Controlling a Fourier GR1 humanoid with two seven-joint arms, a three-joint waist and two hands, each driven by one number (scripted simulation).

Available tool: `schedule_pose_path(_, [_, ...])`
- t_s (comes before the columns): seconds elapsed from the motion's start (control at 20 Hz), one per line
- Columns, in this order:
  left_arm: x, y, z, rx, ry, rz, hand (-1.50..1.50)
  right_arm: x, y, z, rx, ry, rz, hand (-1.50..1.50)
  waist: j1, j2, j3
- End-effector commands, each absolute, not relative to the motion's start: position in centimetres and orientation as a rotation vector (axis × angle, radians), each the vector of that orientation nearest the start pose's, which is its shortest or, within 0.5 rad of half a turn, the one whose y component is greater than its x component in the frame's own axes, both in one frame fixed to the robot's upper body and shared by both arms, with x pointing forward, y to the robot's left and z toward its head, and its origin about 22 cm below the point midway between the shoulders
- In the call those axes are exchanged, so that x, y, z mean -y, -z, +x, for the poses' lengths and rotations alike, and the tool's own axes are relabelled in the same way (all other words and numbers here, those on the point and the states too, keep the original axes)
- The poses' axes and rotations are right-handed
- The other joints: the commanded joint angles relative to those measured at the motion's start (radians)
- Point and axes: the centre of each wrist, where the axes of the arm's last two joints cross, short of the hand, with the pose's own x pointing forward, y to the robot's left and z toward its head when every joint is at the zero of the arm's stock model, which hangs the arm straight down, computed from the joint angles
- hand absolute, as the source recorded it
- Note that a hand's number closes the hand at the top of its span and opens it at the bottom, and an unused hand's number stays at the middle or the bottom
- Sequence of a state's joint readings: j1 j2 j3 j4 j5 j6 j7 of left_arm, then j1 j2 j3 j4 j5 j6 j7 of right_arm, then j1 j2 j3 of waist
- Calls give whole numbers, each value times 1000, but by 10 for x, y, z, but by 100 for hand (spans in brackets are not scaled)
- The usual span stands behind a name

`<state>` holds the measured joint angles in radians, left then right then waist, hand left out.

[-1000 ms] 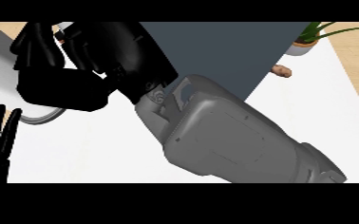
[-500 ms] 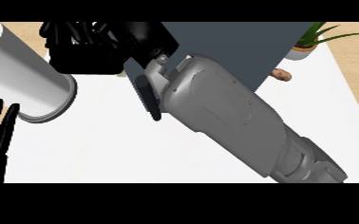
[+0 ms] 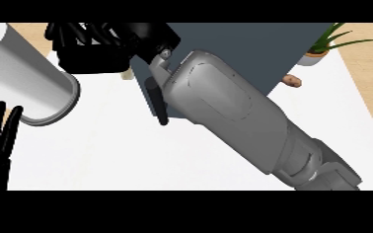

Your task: Pick up the wine, place it into the cabinet and close the cabinet

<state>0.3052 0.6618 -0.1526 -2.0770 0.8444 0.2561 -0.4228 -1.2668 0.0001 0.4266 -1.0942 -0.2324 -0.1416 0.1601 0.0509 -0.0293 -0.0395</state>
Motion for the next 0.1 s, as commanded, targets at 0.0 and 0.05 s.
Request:
schedule_pose_path(0.0, [-298, -98, 170, 1965, -241, -188, -150, 27, -231, 395, 1874, -639, 170, 150, -50, 45, 38])
schedule_pose_path(0.05, [-293, -97, 161, 1945, -219, -217, -150, 23, -237, 395, 1879, -605, 161, 150, -33, 39, 38])
